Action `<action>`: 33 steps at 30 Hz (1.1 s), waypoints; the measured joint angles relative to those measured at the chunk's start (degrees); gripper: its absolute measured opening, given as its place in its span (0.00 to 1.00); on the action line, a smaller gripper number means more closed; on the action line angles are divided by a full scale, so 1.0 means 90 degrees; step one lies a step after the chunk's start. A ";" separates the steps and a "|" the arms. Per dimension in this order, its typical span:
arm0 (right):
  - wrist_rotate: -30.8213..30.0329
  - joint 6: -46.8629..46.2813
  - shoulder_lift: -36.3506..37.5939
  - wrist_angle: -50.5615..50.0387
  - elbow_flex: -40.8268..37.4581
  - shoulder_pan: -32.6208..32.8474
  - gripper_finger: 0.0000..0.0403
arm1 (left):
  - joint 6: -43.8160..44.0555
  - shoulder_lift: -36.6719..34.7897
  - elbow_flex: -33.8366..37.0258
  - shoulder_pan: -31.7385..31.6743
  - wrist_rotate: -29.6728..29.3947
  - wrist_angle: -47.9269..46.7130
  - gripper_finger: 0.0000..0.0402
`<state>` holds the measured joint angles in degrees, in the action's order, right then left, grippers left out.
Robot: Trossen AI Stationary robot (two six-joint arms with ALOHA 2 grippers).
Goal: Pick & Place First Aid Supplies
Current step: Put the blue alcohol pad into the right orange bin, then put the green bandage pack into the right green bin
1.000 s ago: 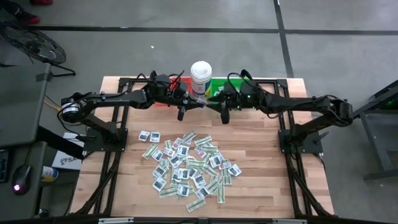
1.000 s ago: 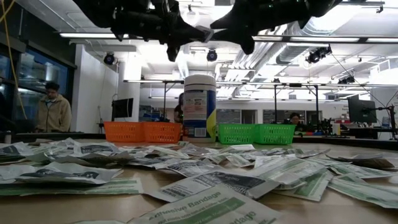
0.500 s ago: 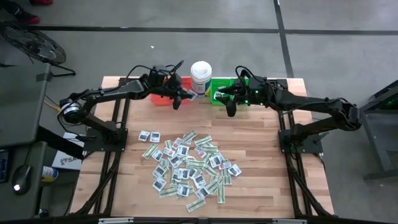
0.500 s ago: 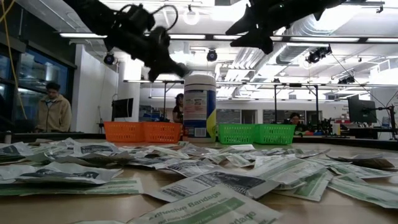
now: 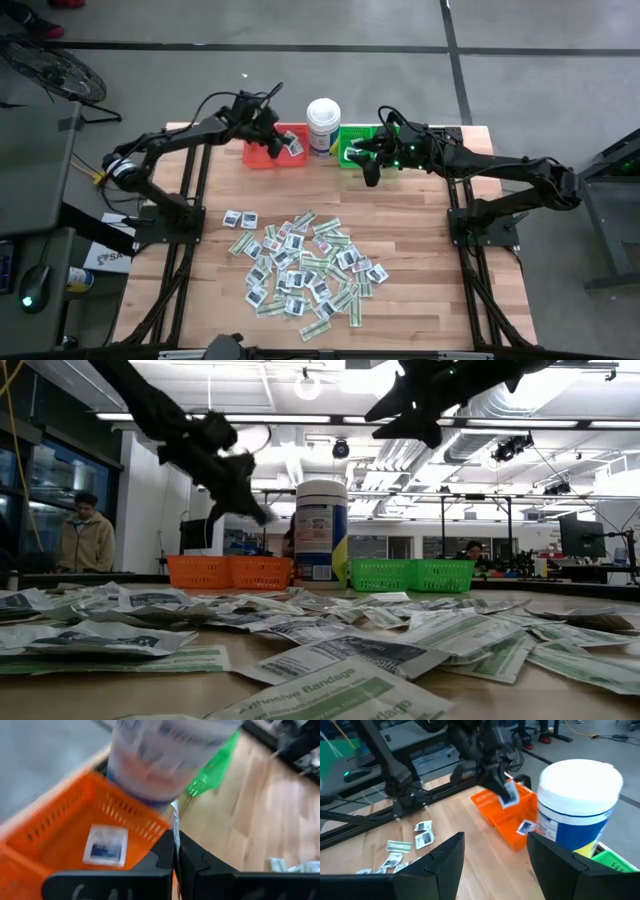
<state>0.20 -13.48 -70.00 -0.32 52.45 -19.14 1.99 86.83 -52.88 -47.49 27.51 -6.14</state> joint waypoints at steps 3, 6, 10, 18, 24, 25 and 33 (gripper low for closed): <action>-0.0034 -0.0013 0.0000 0.0007 0.0000 -0.0002 0.52 | 0.0255 0.0339 0.0004 -0.0119 0.0062 0.0041 0.00; -0.0033 -0.0024 0.0000 0.0010 0.0000 -0.0002 0.52 | 0.0478 0.0643 0.0005 -0.0206 0.0141 0.0114 0.00; -0.0030 -0.0114 0.0000 0.0010 0.0000 0.0000 0.52 | 0.0693 0.0805 0.0005 -0.0227 0.0147 0.0374 0.00; -0.0031 -0.0143 0.0000 0.0010 0.0000 0.0000 0.52 | 0.0974 0.0948 0.0002 -0.0223 -0.0033 0.0392 0.01; -0.0031 -0.0143 0.0000 0.0007 0.0000 0.0000 0.52 | 0.0924 0.0942 0.0002 -0.0223 -0.0068 0.0394 0.13; -0.0031 -0.0143 0.0000 0.0007 0.0000 0.0000 0.52 | 0.0923 0.0942 0.0002 -0.0223 -0.0066 0.0397 0.16; -0.0029 -0.0178 0.0000 -0.0059 0.0000 0.0000 0.52 | 0.0766 0.0926 0.0002 -0.0223 0.0238 0.0601 0.34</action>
<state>-0.06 -15.08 -70.00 -0.85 52.45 -19.14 8.89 95.17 -52.86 -49.50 29.65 -0.73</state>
